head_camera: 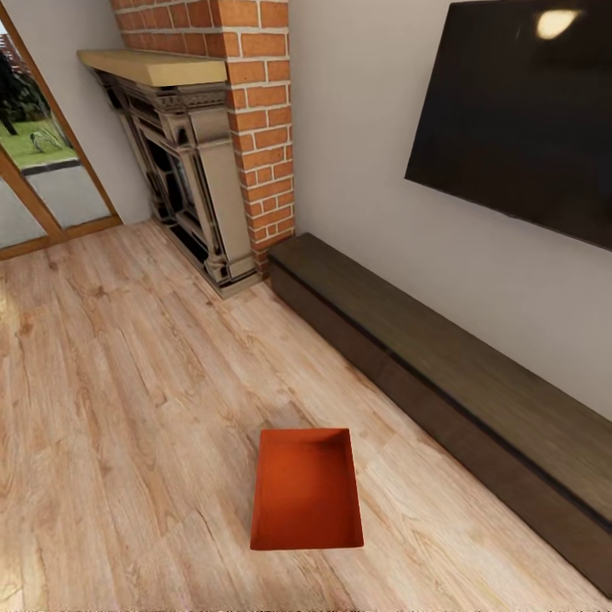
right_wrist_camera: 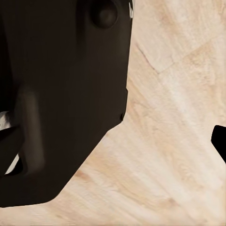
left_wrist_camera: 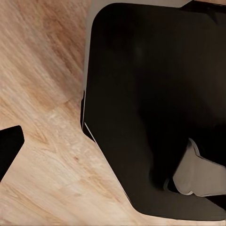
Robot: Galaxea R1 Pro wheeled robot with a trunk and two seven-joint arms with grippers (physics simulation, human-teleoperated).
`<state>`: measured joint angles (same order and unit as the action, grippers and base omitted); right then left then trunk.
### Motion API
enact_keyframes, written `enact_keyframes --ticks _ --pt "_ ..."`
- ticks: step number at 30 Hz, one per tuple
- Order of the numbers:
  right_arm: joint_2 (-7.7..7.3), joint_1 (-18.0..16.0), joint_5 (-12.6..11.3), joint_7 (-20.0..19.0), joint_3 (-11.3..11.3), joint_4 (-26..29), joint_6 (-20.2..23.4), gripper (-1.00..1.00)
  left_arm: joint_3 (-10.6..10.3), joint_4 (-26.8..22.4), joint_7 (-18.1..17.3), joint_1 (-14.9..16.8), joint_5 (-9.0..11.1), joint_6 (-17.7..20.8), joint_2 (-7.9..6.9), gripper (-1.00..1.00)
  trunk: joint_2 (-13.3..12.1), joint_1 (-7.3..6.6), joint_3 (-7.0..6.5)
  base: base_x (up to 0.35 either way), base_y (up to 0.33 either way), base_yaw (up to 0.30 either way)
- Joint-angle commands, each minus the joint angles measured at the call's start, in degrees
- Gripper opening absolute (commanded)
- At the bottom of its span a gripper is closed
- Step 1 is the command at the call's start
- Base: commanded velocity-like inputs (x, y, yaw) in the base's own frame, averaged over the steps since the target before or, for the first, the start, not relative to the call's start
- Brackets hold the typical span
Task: Move the two storage containers from the living room to the garage. In the garage, place one container on the floor and stack the other container on top of it (either order is fine).
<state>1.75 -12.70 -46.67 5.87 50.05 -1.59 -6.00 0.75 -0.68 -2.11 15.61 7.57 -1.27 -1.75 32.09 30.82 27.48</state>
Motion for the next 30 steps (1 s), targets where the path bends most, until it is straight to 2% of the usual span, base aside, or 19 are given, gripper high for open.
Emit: enact_keyframes --ticks 1,19,30 --pt "0.14 -0.04 -0.43 0.02 0.41 -0.17 -0.24 1.0 0.04 0.06 -0.21 0.03 0.52 -0.13 -0.01 1.0 0.06 0.01 0.15 0.0 0.0 0.0" --pt "0.39 -0.04 -0.71 -0.62 0.29 -0.17 -0.36 1.0 0.02 0.06 -0.2 0.03 0.52 -0.13 -0.01 1.0 0.06 0.01 1.77 0.0 0.0 0.0" --pt "0.31 -0.04 -0.5 -0.68 0.12 -0.17 -0.32 1.0 0.04 0.06 -0.19 0.03 0.52 -0.13 -0.01 1.0 0.06 0.01 1.97 0.0 0.0 0.0"
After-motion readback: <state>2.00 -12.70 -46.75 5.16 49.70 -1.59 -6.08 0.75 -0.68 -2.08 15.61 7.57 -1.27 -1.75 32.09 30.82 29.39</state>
